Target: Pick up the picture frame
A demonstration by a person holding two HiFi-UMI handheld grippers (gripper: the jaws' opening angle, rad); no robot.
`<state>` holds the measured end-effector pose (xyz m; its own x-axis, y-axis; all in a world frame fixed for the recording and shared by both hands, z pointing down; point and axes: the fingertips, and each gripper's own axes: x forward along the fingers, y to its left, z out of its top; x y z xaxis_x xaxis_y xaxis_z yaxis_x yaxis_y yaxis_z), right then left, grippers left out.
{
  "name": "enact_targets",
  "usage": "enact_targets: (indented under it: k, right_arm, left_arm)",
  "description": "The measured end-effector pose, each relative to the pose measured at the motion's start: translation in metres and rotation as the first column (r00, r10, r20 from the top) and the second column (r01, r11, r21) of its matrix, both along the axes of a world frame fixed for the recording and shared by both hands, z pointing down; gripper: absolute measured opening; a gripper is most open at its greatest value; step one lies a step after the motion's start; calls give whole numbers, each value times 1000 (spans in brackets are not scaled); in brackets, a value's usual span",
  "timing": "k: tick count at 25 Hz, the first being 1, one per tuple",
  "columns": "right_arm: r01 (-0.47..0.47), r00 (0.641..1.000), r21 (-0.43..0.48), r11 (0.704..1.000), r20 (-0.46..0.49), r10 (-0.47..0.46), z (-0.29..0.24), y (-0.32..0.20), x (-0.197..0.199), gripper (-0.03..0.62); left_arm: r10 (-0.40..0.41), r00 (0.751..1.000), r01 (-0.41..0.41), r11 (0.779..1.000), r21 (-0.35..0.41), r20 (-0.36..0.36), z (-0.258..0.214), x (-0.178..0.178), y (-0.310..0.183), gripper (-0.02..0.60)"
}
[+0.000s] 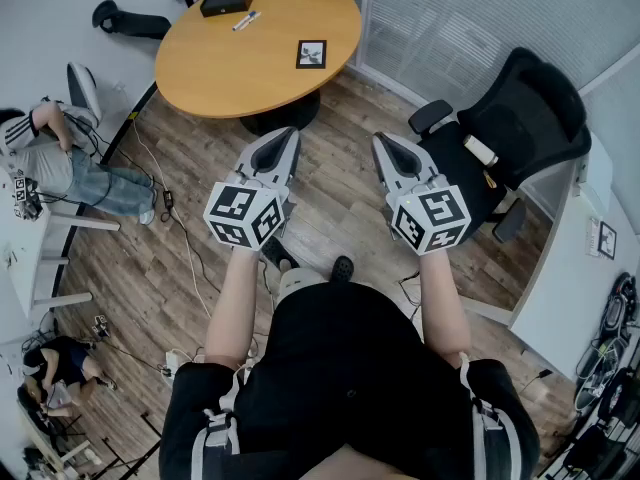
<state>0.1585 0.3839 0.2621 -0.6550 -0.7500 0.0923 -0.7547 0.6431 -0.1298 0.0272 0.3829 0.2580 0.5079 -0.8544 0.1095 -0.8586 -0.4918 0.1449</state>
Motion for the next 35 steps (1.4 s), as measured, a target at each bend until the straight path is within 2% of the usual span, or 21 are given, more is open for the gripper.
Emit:
enact_targets:
  k: [5, 9, 13, 15, 20, 23, 27, 35]
  right_arm:
    - [-5, 1000, -7, 1000, 8, 5, 6, -1, 4, 14]
    - [-4, 1000, -8, 1000, 8, 5, 11, -2, -1, 14]
    - [3, 998, 20, 1000, 67, -5, 9, -2, -6, 16]
    - [4, 998, 28, 1000, 61, -6, 12, -4, -10, 17]
    - [3, 999, -26, 1000, 40, -2, 37, -26, -26, 17]
    - [6, 999, -71, 997, 52, -2, 49, -48, -40, 17]
    - [4, 1000, -92, 996, 12, -3, 50, -98, -65, 17]
    - [-66, 997, -47, 997, -35, 65, 20, -209, -106, 17]
  left_arm:
    - [-15, 999, 16, 1000, -15, 35, 6, 3, 3, 25]
    - [-17, 1000, 17, 999, -27, 5, 8, -3, 3, 25]
    - [-20, 1000, 19, 999, -33, -3, 13, -6, 2, 25]
    - [-17, 1000, 16, 999, -41, -11, 18, -9, -1, 25]
    - [2, 1000, -1, 999, -47, 18, 34, -19, -19, 25]
    - [8, 1000, -7, 998, -57, 23, 43, -31, -43, 25]
    - [12, 1000, -11, 999, -46, 21, 39, -54, -96, 25]
    - [93, 995, -93, 996, -13, 31, 31, -99, -206, 26]
